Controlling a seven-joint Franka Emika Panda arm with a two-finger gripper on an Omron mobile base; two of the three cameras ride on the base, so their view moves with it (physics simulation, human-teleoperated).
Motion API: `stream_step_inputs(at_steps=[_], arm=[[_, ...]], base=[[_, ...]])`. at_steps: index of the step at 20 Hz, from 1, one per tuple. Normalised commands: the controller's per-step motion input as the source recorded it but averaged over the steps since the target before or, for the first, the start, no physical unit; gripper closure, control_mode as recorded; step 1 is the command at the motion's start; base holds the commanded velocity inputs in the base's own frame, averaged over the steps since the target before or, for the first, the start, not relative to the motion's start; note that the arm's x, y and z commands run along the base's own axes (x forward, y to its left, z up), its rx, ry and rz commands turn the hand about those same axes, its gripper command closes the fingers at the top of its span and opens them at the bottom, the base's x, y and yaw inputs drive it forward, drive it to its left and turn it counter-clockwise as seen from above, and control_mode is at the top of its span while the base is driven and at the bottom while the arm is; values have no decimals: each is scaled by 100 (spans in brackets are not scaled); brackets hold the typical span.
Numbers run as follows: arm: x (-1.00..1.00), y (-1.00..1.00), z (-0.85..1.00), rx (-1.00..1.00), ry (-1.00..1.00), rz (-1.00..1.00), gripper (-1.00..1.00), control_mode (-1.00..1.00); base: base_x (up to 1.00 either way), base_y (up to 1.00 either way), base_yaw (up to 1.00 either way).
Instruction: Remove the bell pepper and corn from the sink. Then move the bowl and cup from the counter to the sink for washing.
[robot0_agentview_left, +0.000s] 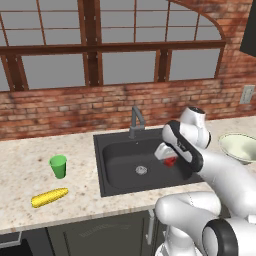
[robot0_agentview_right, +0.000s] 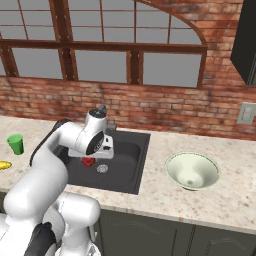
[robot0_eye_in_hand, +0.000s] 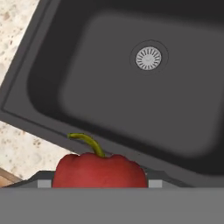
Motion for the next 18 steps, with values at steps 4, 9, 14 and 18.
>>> stream_step_inputs(at_steps=[4,9,14,18], arm=[[-21,31,6,0,4,-3,100,-100],[-16,30,1,0,5,-5,100,-100],[-9,35,0,0,4,-5,100,-100],[-1,40,0,0,0,0,100,-100]], base=[[0,0,0],[0,0,0],[0,0,0],[0,0,0]])
